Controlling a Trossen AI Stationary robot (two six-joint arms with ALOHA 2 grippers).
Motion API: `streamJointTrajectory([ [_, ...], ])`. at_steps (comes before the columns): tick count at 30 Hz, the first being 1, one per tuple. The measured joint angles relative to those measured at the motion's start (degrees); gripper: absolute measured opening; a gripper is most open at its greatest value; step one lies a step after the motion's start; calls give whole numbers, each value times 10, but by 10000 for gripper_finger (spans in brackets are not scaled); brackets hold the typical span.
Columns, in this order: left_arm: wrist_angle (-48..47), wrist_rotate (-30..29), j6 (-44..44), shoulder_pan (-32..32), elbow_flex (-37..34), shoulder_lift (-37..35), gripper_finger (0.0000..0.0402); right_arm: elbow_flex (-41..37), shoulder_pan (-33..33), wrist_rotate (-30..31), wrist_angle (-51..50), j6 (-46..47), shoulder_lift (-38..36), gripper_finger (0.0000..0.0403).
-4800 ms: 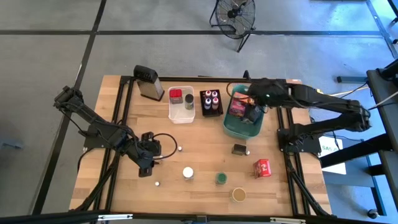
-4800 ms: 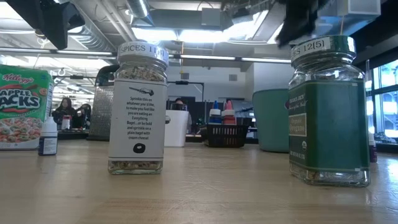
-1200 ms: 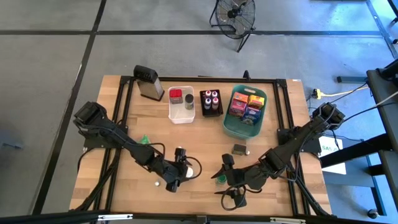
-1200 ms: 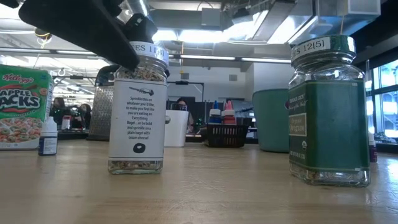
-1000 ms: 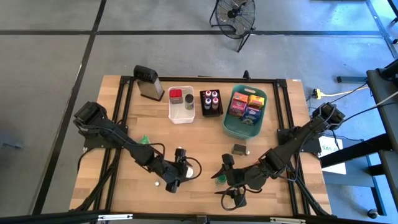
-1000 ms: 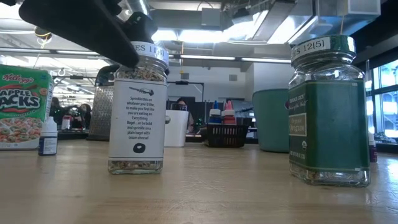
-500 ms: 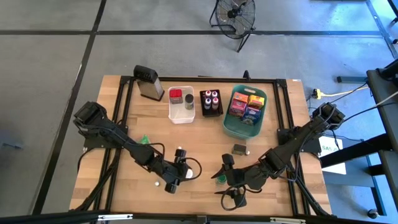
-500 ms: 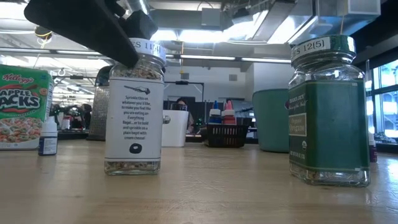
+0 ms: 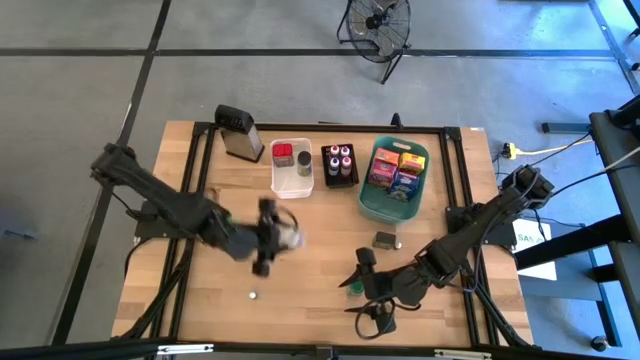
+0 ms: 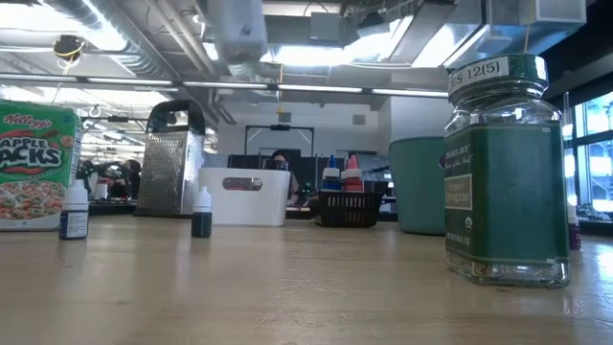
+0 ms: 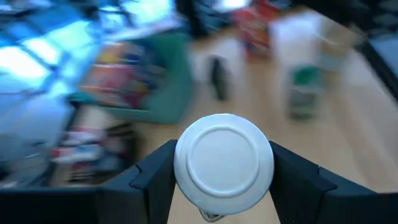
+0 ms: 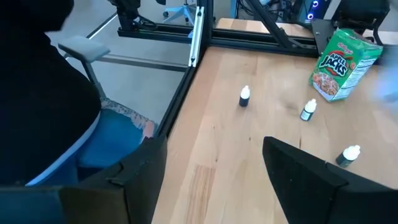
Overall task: Pick & Place Kitchen Items
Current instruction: Put the white spice bottle into the white bin
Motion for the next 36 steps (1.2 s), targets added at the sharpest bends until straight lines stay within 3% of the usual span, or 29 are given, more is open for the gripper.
streamJointTrajectory([
  [4, -27, -45, 25, 68, 25, -48, 205, 0, -3, 2, 9, -6, 11, 268],
  [7, -23, -30, 39, 143, 32, -73, 205, 0, -7, 2, 14, -6, 14, 268],
  [13, -26, 50, 69, 309, 30, -77, 205, 0, -8, 4, 17, -6, 14, 268],
  [22, -1, 243, 66, 516, 30, -16, 205, 0, -8, 4, 14, -6, 14, 268],
  [28, 25, 280, 36, 584, 30, 55, 205, 0, -8, 4, 16, -6, 17, 268],
  [36, 72, 322, 10, 613, 31, 136, 205, 0, -8, -1, 15, -10, 30, 268],
])
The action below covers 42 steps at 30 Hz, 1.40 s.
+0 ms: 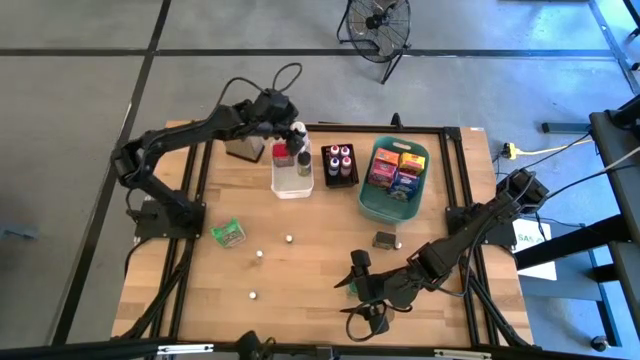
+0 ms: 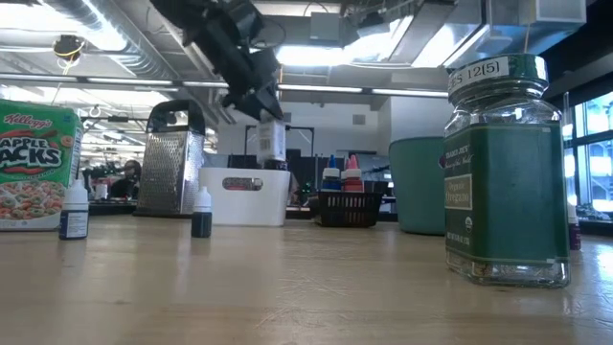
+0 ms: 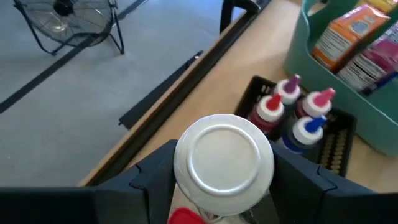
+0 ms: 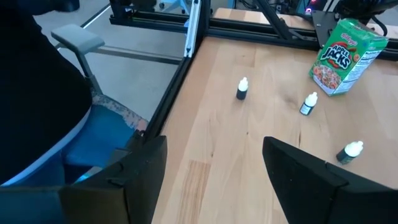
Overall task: Pick & Place Kitchen Items
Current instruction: Put the white spice bottle into the white bin
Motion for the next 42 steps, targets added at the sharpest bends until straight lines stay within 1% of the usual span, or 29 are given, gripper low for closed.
streamJointTrajectory([
  [4, 16, 7, 1, 8, 1, 11, 208, 0, 0, 0, 1, 0, 0, 268],
  [7, 22, 24, 0, 12, 0, 11, 209, 0, 1, 0, 1, 0, 0, 268],
  [13, 13, 35, 4, 13, -3, -2, 210, 0, 1, 0, 0, 0, 0, 268],
  [18, 17, 33, 5, 14, -3, -11, 211, 0, 1, 0, 1, 0, 0, 268],
  [21, 15, 17, -6, 14, -3, -11, 210, 0, 1, 0, 1, 0, 0, 268],
  [25, 15, -27, -23, 14, -3, -11, 207, 0, 1, 0, 1, 0, 0, 268],
  [32, 13, -40, -65, 14, -3, -11, 207, 0, 1, -2, 0, 0, 0, 268],
  [42, 30, -56, -90, 11, -22, -7, 207, 0, 1, -2, 0, 0, 0, 268],
])
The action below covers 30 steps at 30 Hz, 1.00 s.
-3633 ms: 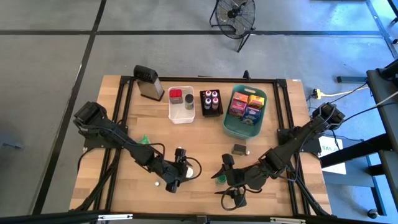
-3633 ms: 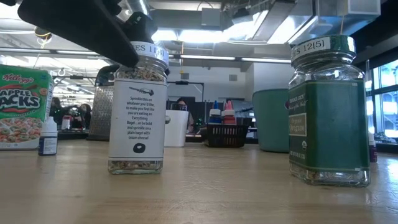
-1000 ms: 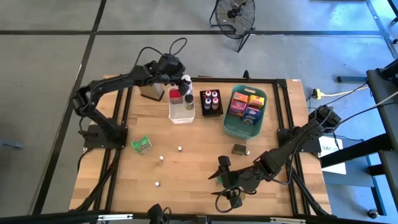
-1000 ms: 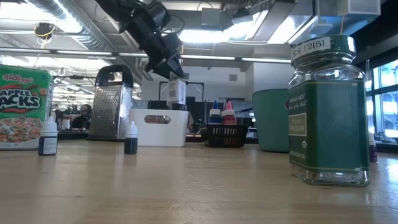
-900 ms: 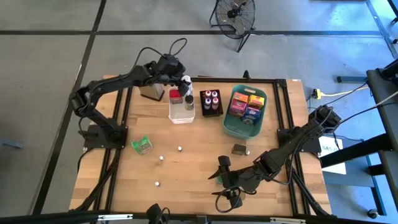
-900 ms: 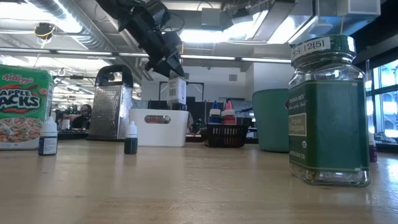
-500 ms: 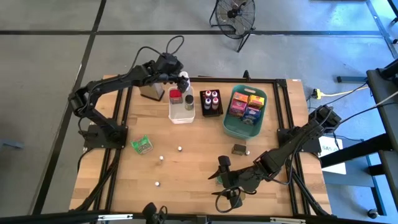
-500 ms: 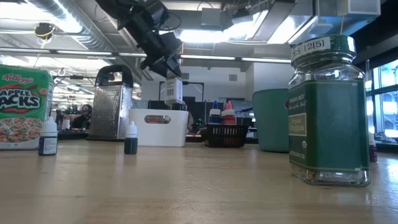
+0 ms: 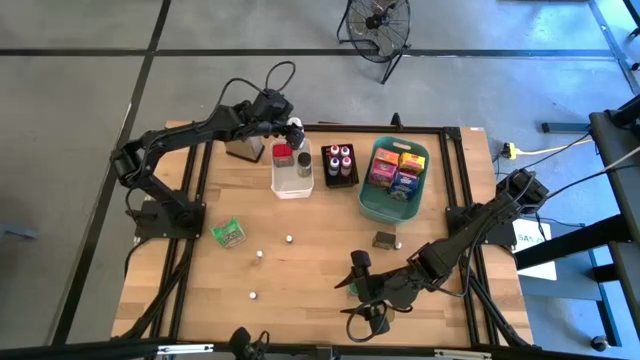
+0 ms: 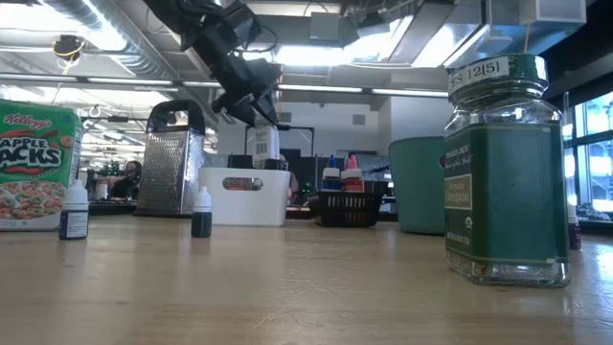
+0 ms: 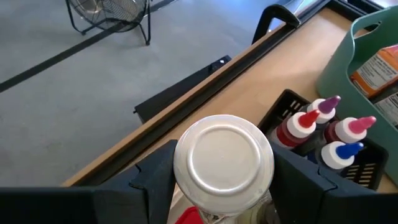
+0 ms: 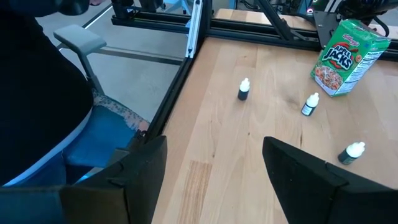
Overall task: Pick & Place Kitchen Items
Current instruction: Put the white spice bottle into the white bin
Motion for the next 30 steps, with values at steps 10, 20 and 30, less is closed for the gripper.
streamJointTrajectory([
  [10, -7, -4, -23, -4, 0, 0, 207, 0, 0, 0, -2, -7, 0, 268],
  [20, -6, -26, -21, -32, -1, 0, 207, 0, 0, 0, -3, -11, 0, 268],
  [30, -16, -42, -9, -33, -1, 13, 207, 0, 0, 0, -4, -18, 0, 268],
])
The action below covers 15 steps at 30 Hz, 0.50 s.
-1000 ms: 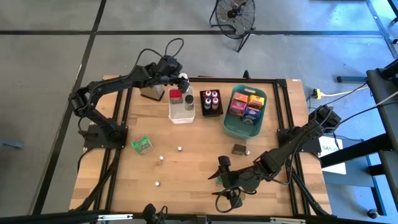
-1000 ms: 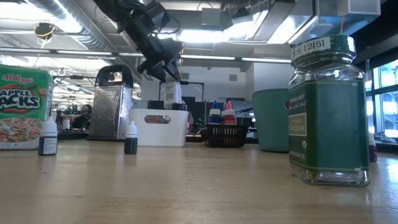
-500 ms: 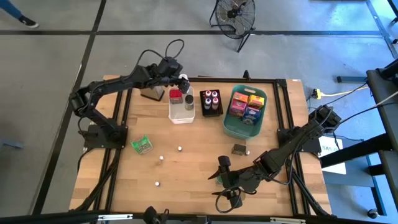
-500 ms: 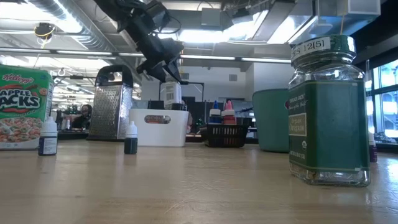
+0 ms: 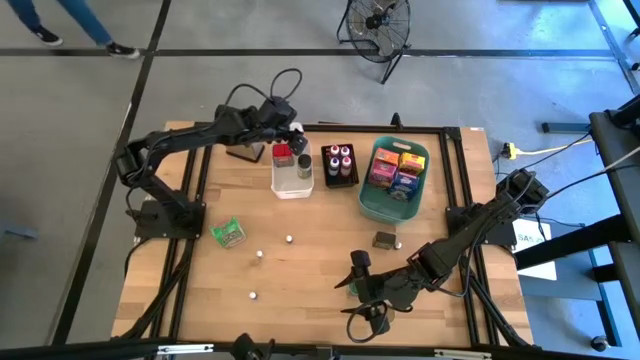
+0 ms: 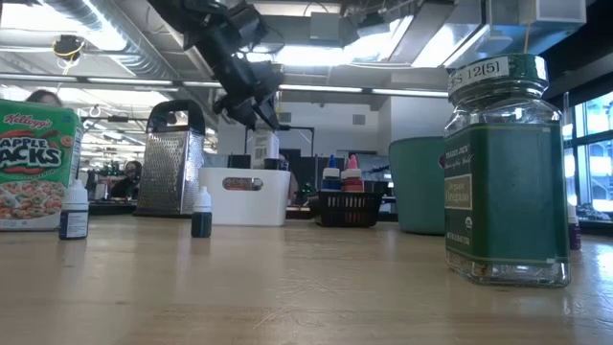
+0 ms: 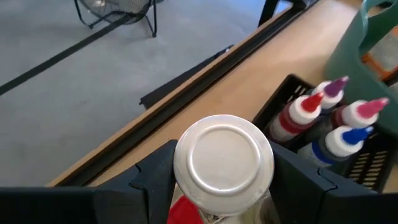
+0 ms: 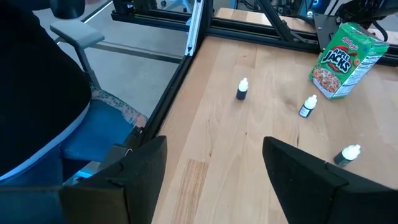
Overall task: Pick & Place Kitchen Items
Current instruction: Put the white spice bottle into the white bin
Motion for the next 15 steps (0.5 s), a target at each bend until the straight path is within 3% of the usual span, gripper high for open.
streamJointTrajectory([
  [15, 32, 39, 47, -1, 1, 31, 207, 0, 0, 0, -1, -1, 0, 268],
])
